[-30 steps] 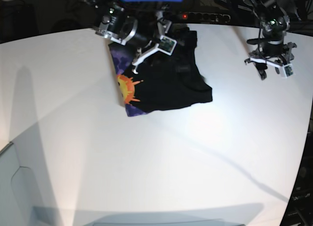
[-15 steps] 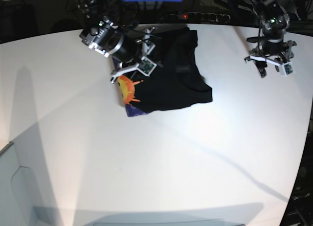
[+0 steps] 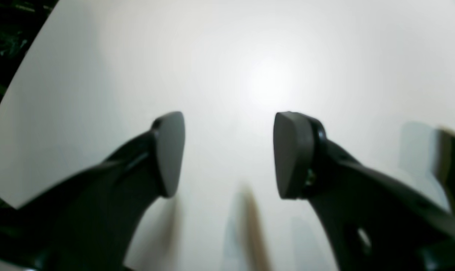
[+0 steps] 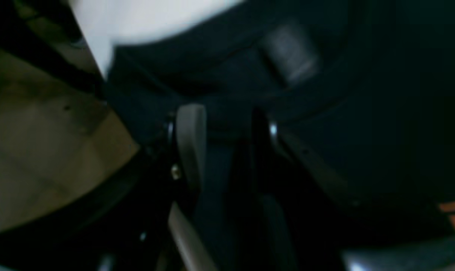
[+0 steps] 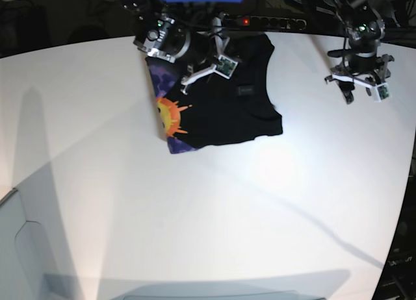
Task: Fold the T-shirt properly
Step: 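Open the right gripper and pull it back from the shirt, then move the left gripper over to the folded shirt's edge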
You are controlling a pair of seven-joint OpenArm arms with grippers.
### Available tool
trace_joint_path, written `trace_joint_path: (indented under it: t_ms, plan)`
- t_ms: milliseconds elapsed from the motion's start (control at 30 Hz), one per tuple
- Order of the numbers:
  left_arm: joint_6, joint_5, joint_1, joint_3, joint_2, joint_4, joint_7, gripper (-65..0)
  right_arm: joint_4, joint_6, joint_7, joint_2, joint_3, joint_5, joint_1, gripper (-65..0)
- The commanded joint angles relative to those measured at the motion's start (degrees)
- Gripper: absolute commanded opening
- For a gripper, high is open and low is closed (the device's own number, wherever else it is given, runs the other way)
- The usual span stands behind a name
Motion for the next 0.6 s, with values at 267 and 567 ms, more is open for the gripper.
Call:
trace_joint_path:
  t_ms: [267, 567]
  plan:
    - [-0.1, -0.9, 0.6, 0.3, 1.3, 1.1, -1.2, -20.7, 4.1, -0.3, 1.1, -1.3, 16.8, 1.1, 5.3, -36.0]
    - [-0.1, -12.6, 6.9, 10.5, 2.8, 1.0, -1.1, -20.6, -1.4, -0.3, 1.7, -1.4, 28.2, 1.1, 7.4, -29.0]
